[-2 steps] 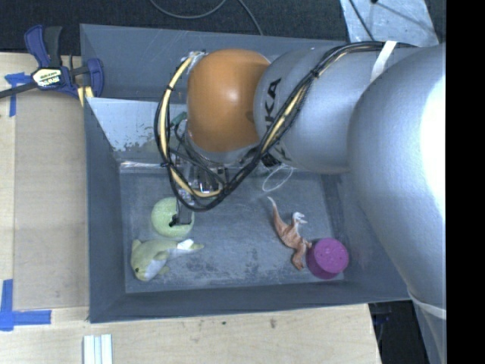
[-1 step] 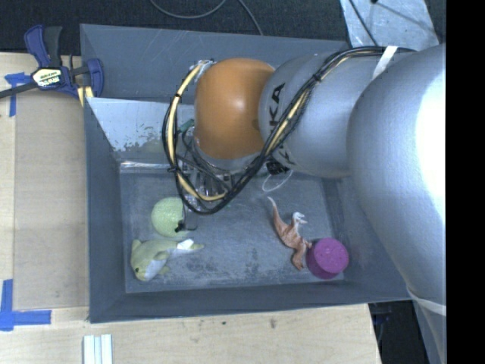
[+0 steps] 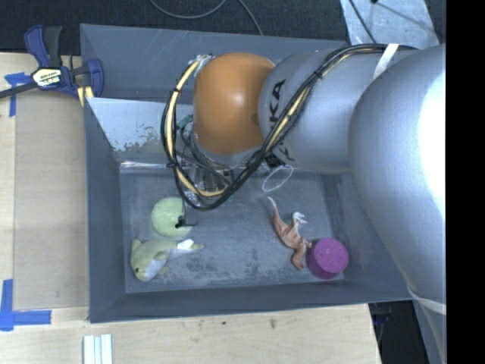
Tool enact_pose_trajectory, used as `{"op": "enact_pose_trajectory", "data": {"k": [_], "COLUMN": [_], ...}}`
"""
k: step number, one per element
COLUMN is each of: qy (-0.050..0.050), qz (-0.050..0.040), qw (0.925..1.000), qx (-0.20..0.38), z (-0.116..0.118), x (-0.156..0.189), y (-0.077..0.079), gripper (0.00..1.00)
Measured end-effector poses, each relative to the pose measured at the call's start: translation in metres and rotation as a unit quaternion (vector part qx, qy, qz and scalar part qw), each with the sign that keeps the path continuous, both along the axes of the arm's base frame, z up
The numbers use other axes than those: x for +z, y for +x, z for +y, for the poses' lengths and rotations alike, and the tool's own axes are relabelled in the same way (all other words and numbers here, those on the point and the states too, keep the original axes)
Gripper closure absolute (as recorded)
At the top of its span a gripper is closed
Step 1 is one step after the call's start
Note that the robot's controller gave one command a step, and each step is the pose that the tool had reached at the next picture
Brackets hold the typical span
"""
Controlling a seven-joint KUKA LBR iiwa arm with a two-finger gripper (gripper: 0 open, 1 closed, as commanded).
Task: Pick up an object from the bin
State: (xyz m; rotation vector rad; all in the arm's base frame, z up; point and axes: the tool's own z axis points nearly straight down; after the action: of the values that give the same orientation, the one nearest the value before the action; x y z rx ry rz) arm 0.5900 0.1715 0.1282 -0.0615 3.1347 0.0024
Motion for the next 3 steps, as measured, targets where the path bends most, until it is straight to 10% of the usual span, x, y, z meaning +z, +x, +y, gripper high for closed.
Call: {"op": "enact_pose_trajectory", "data": {"k": [1,2,3], "qy": [0.0,0.001,0.001], "qz": [0.0034,0.0002,0.0002], "qw": [0.998,1.0,1.0], "qx": [-0.063,0.008,0.008], "z": [0.0005,0.0041,0.0041], "x": [-0.0577,-0.0534,-0.0534], "y": [-0.0069,0.0008,0.0008], "gripper": [0.0,1.0,1.0]}}
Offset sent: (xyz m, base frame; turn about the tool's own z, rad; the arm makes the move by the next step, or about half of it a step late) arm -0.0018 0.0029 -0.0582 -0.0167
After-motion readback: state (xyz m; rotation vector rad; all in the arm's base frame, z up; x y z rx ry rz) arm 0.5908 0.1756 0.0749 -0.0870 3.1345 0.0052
